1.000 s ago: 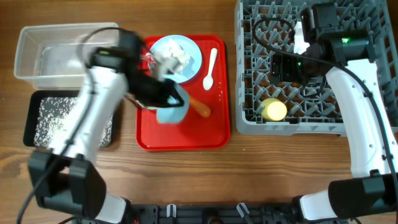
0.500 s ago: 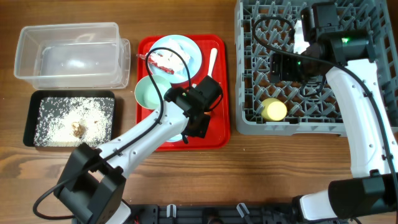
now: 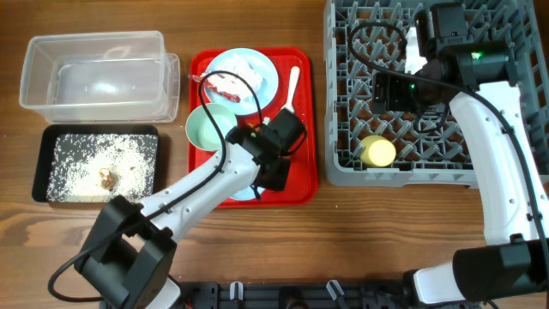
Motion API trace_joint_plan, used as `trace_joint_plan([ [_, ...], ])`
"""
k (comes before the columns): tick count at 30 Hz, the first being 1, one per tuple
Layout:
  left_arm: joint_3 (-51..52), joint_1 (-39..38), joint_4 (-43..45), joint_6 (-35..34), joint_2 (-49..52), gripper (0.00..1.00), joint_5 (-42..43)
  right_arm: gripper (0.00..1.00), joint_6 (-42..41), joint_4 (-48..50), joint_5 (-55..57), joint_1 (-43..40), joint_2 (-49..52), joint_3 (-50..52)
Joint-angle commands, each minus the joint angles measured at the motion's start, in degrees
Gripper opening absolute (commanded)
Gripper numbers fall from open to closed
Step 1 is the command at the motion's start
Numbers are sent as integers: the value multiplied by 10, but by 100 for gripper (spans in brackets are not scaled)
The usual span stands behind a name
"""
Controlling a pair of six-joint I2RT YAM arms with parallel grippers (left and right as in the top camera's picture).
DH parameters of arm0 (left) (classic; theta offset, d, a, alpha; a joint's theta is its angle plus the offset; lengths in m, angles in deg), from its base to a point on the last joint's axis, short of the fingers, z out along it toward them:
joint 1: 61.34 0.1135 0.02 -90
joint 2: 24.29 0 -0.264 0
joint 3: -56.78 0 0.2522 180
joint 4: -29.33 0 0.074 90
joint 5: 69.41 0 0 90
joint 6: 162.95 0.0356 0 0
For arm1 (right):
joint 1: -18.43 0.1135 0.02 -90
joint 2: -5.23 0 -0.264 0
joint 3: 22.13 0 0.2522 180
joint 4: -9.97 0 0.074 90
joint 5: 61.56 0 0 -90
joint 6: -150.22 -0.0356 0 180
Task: Sort waste into correct bins and load items into the dishwasher rack
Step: 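Set the empty blue bowl back on the red tray, then grasp the white tissue from the plate and carry it to the clear bin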
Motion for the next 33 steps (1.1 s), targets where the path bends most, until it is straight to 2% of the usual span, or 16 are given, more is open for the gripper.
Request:
trace_joint_plan([
  [1,-88,14,-20,-17,-3,49,17,93,6,6,-5,2,0,-1],
  [5,-155,60,-66,-20,-4,57,19,93,8,19,-67,2,0,-1],
  [7,-156,97,-57,-61,-3,65,21,93,8,28,-76,2,0,-1],
  [8,-156,123,-43,-87,-3,65,20,92,8,28,-76,2,0,-1],
  [10,-156,148,-33,-94,-2,65,19,93,8,28,-76,2,0,-1],
  [11,-156,158,-30,-88,0,66,13,93,7,27,-76,2,0,-1],
  [14,-156,177,-7,1,24,69,3,93,8,28,-76,2,0,-1],
  [15,-156,181,14,7,36,70,-6,93,7,30,-76,2,0,-1],
  [18,-156,203,135,50,77,72,-19,93,8,33,-76,2,0,-1],
  [19,-157,214,181,50,89,86,-19,93,8,33,-76,2,0,-1],
  [22,-183,247,254,81,127,92,-20,93,8,26,-76,2,0,-1],
  [24,-217,266,258,108,166,99,-19,93,8,24,-76,2,0,-1],
  [27,-249,279,257,119,240,100,-19,93,8,23,-76,2,0,-1],
  [33,-249,264,228,120,264,99,-19,93,8,37,-76,2,0,-1],
])
